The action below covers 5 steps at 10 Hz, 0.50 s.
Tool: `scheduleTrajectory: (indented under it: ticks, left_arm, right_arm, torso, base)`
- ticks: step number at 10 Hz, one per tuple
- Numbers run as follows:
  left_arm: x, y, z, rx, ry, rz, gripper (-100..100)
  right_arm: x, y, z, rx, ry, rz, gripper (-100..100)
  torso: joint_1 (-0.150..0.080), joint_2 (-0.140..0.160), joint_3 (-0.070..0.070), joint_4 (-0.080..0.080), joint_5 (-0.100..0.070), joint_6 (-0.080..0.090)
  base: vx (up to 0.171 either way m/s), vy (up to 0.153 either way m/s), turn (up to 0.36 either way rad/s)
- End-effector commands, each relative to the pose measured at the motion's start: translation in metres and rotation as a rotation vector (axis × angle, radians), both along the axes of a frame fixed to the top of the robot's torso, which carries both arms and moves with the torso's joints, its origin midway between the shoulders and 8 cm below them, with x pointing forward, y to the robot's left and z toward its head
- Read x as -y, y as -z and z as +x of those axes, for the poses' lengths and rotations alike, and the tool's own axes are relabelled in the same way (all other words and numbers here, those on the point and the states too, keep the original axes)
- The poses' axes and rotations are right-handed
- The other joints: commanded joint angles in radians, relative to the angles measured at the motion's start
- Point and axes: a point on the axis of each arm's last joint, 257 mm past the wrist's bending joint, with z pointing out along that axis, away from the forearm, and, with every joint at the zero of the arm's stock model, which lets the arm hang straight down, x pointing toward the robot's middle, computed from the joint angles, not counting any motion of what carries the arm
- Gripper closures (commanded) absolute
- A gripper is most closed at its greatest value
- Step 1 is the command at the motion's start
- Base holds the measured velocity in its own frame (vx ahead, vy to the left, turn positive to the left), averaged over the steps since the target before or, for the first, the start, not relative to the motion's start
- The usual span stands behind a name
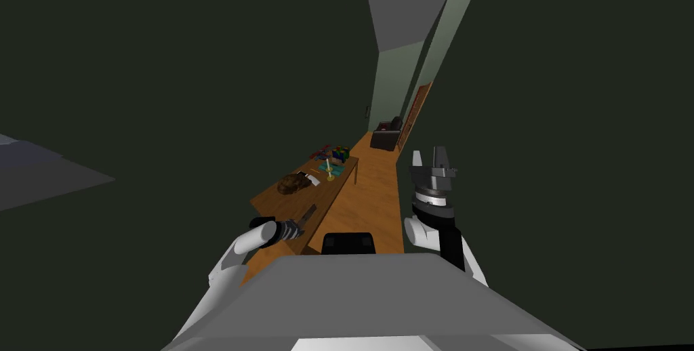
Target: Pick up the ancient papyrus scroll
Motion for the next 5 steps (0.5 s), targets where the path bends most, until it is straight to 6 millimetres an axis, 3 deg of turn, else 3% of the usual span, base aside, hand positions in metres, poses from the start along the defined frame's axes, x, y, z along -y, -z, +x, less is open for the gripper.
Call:
scheduleTrajectory:
  ticks: [1,2,5]
  left_arm:
    - [0.0000,0.0000,0.0000,0.000,0.000,0.000,-100]
    - [0.0002,0.0002,0.0001,0.000,0.002,0.000,100]
    - [0.0005,-0.0001,0.0003,0.000,0.001,-0.001,100]
  right_arm:
    - [0.0000,0.0000,0.0000,0.000,0.000,0.000,0]
    - [0.0000,0.0000,0.0000,0.000,0.000,0.000,0]
    - [0.0000,0.0000,0.0000,0.000,0.000,0.000,0]
  torso:
    - [0.000,0.000,0.000,0.000,0.000,0.000]
    - [0.001,0.002,0.001,0.000,0.000,0.000]
    - [0.003,0.004,0.002,0.001,0.001,0.001]
  base:
    - [0.022,-0.015,0.032]
    - [0.005,-0.004,-0.006]
    - [0.002,0.001,0.002]
